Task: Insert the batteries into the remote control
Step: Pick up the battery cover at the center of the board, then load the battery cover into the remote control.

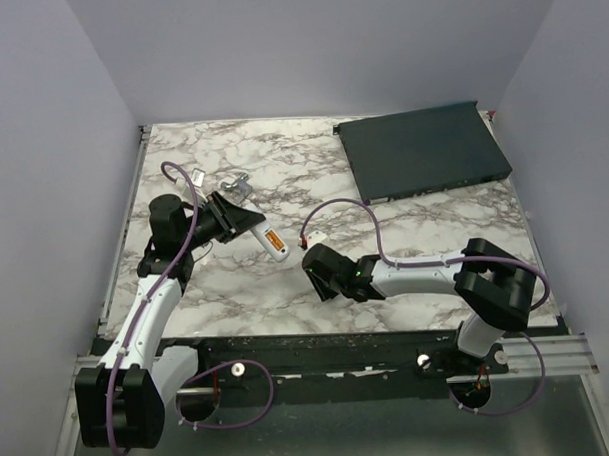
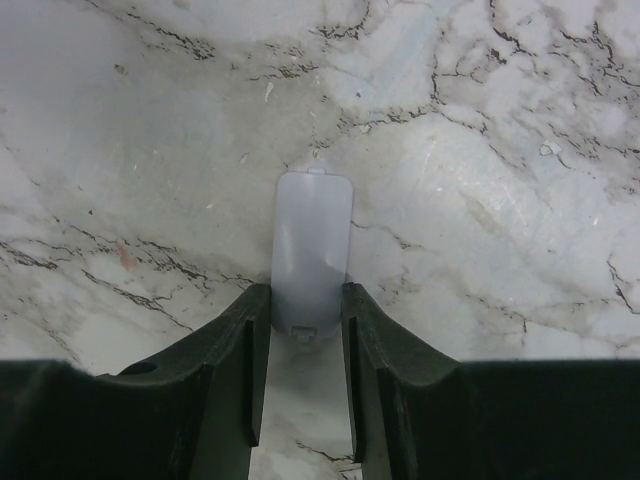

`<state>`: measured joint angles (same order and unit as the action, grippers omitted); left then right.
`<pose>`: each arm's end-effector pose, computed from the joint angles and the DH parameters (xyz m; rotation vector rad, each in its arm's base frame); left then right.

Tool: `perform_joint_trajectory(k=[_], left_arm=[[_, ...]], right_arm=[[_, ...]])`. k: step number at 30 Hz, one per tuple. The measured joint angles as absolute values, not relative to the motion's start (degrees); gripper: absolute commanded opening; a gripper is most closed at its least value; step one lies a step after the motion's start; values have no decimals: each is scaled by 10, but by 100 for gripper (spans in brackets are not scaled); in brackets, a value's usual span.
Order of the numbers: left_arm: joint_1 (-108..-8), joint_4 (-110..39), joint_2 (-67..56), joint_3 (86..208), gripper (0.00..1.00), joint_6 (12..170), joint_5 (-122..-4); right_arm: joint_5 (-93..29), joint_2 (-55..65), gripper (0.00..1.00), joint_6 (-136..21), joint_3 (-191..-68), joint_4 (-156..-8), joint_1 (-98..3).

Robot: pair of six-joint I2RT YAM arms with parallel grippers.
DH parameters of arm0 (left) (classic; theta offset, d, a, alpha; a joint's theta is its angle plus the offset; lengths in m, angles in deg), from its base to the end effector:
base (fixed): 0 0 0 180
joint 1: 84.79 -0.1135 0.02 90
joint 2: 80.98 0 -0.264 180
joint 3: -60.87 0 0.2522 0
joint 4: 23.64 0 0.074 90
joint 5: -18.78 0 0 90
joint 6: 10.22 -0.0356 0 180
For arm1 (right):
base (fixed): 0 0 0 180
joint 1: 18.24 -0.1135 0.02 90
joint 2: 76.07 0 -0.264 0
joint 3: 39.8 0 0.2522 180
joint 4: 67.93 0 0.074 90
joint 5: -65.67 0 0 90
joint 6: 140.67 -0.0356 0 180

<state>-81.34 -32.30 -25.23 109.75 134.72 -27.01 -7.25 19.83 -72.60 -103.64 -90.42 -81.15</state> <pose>0.2158 -0.0379 0.2749 -0.2997 1.9837 -1.3903 0.1566 0.2833 0.1542 -0.7562 2.3635 0.2596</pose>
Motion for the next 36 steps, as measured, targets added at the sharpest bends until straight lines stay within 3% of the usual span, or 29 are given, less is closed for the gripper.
perform_joint_trajectory(k=[14,25,36], left_arm=[[-813,-313,-251,1097,0,1351,-270],[-813,-284,-251,1085,0,1367,-270],[-779,-198,-239,1025,0,1423,-296]], right_arm=[[-68,181,26,-726,-1031,-915,-813],[-73,29,26,-705,-1042,-985,-813],[-120,-68,24,-644,-1130,-1101,-813]])
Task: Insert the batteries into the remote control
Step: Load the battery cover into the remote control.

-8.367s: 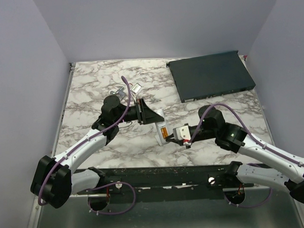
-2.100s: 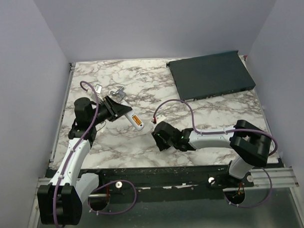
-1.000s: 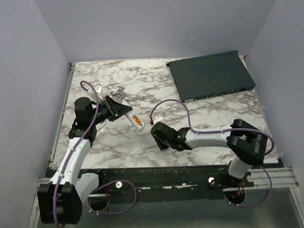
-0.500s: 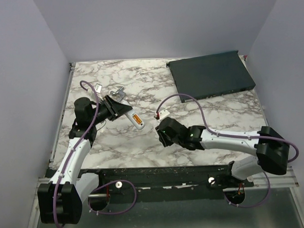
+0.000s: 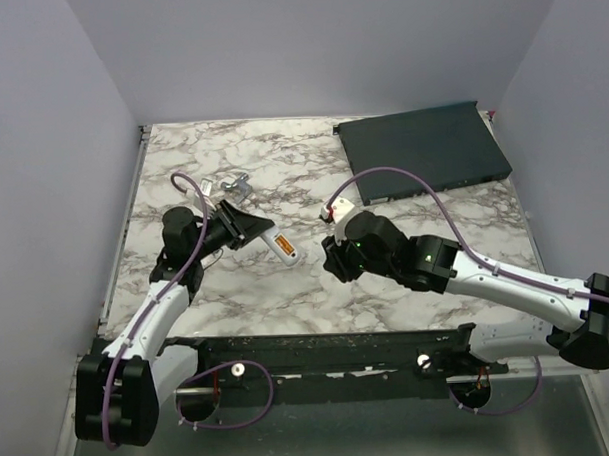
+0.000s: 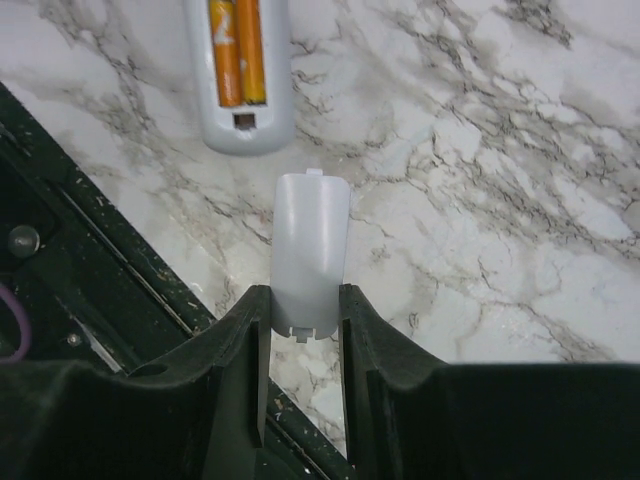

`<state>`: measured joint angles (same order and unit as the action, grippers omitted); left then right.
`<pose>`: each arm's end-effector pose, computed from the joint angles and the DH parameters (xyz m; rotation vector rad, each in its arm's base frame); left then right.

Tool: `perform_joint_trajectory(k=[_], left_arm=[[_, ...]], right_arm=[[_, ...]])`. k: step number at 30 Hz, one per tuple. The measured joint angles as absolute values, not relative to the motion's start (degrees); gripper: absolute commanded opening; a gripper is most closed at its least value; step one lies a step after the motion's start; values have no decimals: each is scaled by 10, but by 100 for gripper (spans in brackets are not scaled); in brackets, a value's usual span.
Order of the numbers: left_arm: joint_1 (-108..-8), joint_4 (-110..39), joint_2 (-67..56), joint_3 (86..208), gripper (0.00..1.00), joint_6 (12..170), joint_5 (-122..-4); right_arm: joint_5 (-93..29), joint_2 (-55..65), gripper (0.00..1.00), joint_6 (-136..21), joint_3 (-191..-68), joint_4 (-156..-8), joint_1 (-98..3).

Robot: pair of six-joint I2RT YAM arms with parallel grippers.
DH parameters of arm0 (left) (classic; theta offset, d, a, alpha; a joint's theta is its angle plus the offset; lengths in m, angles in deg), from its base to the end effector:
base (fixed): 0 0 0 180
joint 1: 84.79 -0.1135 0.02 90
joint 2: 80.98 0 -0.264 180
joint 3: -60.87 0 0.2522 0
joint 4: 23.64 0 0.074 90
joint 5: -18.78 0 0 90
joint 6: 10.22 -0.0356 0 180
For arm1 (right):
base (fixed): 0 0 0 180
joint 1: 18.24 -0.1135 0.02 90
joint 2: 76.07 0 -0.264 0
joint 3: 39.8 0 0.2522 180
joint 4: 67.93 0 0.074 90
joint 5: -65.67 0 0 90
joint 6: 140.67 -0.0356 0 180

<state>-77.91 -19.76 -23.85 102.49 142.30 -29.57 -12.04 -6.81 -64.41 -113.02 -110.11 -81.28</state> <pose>0.2139 -0.0496 0.2475 -0.3650 1.9513 -1.4728 0.1263 0.2315 0.3105 -0.8362 2.1058 0.4911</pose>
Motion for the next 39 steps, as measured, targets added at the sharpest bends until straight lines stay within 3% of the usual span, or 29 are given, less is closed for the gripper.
perform_joint_trajectory(k=[15,39], left_arm=[[-654,-139,-290,979,0,1470,-435],[-621,-66,-294,955,0,1495,-449]], right_arm=[[-189,-25,23,-573,-1238,-1191,-813],[-184,16,20,-551,-1266,-1191,-813]])
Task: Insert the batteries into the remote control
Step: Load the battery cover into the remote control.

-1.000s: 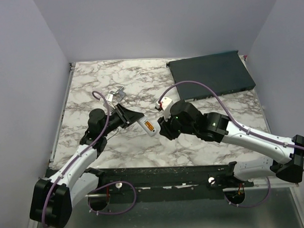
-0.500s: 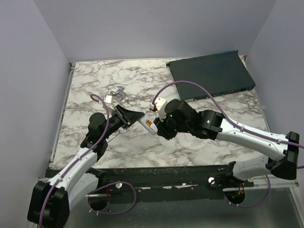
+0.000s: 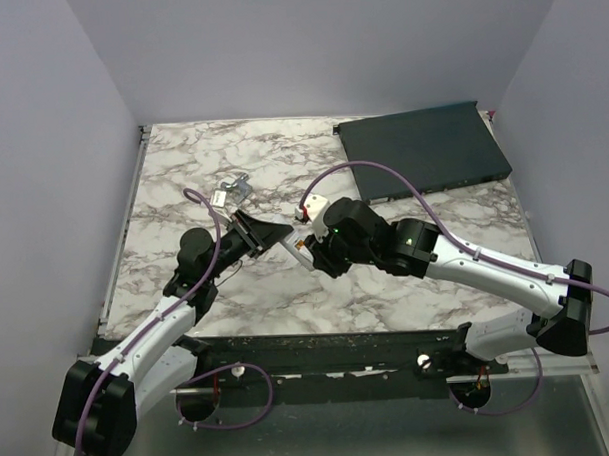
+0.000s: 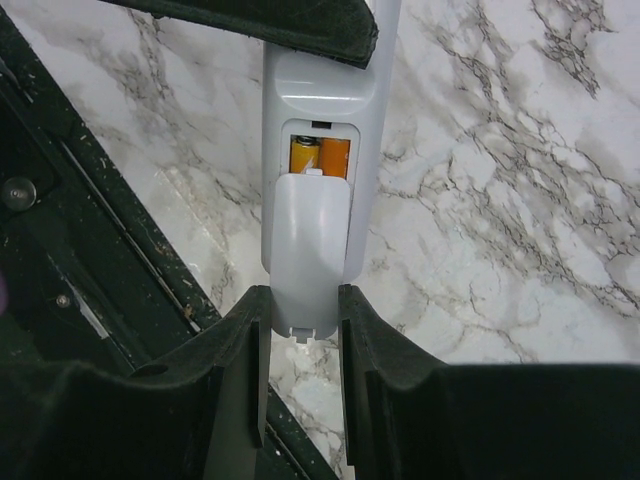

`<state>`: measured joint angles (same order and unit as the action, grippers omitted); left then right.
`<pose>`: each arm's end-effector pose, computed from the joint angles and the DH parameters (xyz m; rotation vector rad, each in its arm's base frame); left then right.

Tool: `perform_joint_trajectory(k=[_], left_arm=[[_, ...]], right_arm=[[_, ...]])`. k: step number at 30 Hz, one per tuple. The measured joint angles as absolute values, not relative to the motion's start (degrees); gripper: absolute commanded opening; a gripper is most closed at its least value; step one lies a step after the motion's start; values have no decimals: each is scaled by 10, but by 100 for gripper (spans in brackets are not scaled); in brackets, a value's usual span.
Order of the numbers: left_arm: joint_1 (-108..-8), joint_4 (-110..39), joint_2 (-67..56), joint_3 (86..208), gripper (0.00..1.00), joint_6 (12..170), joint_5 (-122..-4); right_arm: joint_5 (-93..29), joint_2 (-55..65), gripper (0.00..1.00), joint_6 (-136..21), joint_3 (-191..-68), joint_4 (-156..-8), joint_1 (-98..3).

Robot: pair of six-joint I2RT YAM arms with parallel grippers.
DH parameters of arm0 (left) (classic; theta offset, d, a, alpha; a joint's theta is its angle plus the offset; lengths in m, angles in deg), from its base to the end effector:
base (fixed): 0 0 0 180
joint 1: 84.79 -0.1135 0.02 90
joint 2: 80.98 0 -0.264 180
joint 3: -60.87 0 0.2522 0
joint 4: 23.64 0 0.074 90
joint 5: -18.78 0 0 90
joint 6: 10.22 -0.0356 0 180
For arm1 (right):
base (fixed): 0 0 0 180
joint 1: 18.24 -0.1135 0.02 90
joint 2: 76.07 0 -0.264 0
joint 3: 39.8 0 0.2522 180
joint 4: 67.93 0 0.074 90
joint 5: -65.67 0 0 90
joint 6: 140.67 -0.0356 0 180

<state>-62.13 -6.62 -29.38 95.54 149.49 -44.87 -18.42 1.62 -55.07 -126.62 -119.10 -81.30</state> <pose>0.1814 -0.0929 0.2471 -0.3265 1.7913 -1.5685 0.1365 0.2604 0.3382 -1.1032 2.0735 0.4792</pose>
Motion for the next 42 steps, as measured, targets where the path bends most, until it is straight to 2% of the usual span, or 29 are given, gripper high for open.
perform_joint_trajectory(k=[42], left_arm=[[-599,-113,-298,968,0,1479,-477]], right_arm=[[-163,39,20,-541,-1273,-1176,-813]])
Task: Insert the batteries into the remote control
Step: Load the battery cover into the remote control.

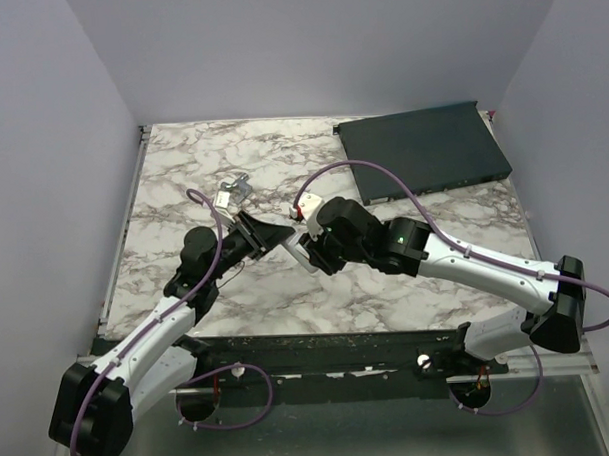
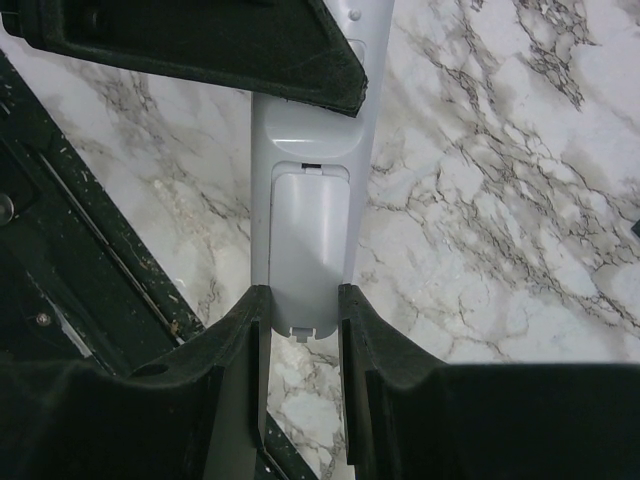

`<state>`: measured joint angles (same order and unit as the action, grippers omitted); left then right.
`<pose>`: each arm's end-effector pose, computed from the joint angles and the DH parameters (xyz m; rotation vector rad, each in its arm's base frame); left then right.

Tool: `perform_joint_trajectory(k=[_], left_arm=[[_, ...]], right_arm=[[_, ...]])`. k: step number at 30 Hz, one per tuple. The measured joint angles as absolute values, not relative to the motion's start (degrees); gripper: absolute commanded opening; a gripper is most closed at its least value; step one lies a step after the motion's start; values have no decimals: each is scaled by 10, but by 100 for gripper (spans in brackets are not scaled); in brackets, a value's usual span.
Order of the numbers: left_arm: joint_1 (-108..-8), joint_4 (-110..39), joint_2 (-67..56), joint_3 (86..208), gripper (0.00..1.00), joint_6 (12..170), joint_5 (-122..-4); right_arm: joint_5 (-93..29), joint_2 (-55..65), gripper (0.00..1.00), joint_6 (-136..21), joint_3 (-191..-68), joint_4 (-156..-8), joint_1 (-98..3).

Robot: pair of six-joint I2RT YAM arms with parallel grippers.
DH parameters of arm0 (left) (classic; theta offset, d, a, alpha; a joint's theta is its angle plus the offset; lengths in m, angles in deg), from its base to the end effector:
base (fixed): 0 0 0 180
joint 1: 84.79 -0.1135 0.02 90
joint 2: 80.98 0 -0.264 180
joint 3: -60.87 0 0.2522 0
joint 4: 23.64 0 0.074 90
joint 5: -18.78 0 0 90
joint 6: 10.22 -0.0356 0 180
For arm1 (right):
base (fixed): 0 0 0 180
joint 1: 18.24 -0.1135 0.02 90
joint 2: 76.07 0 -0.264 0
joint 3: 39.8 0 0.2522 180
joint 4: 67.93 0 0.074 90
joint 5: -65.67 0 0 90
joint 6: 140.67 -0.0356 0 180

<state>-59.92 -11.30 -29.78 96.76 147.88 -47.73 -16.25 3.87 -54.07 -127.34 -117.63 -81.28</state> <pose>0.1794 -0.0988 0.2471 -0.3388 1.8373 -1.5244 0.1427 0.2695 0.3336 -1.0973 2.0618 0.4302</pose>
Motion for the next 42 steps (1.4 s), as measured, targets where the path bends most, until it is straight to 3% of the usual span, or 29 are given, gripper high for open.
perform_joint_trajectory(k=[34,42], left_arm=[[-594,-130,-307,974,0,1482,-500],[-594,-122,-296,973,0,1486,-500]], right_arm=[[-152,59,23,-554,-1275,-1156,-813],[-144,63,34,-553,-1275,-1156,-813]])
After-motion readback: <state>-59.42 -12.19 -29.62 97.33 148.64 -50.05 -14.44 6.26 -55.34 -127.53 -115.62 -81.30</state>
